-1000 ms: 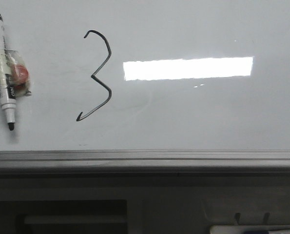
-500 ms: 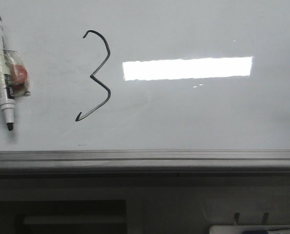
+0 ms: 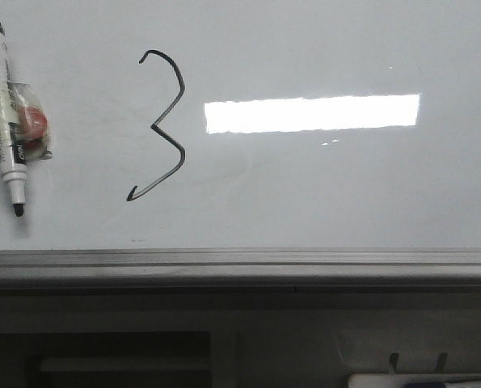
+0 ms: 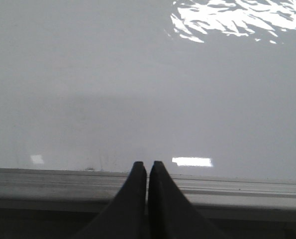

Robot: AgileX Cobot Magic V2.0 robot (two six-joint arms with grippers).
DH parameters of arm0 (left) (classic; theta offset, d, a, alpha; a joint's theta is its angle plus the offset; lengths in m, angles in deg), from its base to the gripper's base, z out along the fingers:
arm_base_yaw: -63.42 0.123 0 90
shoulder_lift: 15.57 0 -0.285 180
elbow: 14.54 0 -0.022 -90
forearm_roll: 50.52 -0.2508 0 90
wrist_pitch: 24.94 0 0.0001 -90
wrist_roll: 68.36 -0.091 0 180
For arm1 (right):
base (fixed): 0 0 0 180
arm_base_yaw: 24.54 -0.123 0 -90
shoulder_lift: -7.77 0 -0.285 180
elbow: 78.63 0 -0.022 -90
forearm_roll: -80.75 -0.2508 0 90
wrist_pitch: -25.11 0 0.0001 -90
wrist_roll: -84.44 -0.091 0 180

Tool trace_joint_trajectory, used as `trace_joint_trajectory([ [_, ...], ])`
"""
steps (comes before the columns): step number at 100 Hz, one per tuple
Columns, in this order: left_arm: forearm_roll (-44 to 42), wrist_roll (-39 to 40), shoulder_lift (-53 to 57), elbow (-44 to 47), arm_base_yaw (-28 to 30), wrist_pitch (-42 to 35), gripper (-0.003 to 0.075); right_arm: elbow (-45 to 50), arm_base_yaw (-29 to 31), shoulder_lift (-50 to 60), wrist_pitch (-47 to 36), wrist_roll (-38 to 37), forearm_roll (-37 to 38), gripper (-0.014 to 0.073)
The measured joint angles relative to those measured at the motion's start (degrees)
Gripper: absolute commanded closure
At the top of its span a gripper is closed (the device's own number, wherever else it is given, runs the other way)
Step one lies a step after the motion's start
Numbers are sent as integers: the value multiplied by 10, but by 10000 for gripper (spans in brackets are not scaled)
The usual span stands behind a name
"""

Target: Write number 3 on whiteboard

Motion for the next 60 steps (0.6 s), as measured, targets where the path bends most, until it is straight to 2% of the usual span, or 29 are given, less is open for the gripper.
trace_joint_trajectory([
  [20, 0, 0, 0, 0, 0, 0, 741, 84, 9, 68, 21, 0, 0, 639],
  [35, 0, 0, 0, 0, 0, 0, 741, 84, 9, 107, 92, 0, 0, 639],
  [60, 0, 0, 0, 0, 0, 0, 741, 84, 9, 114, 208, -4, 0, 639],
])
